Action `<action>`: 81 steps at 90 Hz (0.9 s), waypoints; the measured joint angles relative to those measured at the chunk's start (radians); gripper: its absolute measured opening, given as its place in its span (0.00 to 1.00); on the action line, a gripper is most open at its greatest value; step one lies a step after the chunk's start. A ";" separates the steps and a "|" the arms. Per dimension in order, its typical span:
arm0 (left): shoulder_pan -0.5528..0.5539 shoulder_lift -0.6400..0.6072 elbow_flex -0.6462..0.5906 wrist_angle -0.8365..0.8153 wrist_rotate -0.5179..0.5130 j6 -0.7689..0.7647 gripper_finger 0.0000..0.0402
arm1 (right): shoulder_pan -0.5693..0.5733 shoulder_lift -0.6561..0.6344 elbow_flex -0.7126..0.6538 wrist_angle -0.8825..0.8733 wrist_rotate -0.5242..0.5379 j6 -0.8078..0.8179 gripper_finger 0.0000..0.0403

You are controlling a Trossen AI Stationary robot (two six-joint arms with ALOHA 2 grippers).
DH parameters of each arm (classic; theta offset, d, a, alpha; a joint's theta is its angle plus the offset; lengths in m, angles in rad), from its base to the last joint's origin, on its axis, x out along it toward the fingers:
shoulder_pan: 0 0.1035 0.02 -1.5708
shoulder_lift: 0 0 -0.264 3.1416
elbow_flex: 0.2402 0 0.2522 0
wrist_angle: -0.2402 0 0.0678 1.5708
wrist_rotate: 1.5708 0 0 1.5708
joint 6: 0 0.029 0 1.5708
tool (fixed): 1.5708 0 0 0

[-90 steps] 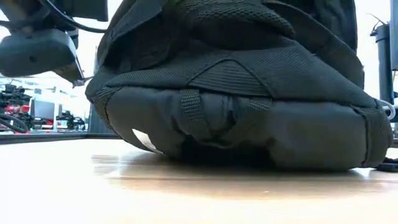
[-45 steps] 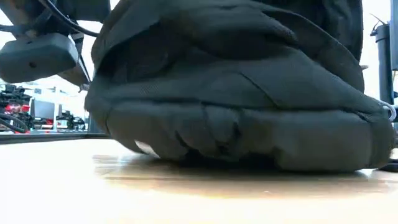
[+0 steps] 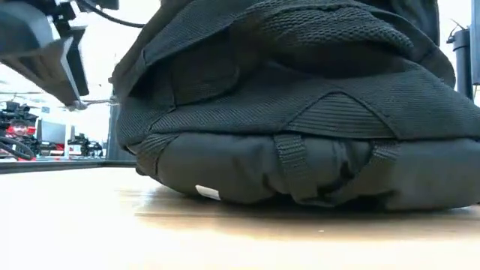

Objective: Unpack backpack
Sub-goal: Open the black backpack, then remove the black medicine organizer from the black backpack

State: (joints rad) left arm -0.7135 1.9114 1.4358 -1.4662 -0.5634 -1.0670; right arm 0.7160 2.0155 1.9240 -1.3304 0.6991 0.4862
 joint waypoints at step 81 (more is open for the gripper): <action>-0.047 0.006 0.186 0.560 -0.257 0.428 0.19 | -0.003 0.000 0.000 0.002 0.003 0.009 0.00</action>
State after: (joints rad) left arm -0.7603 1.9179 1.6220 -0.9058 -0.8208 -0.6390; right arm 0.7132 2.0155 1.9236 -1.3289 0.7017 0.4949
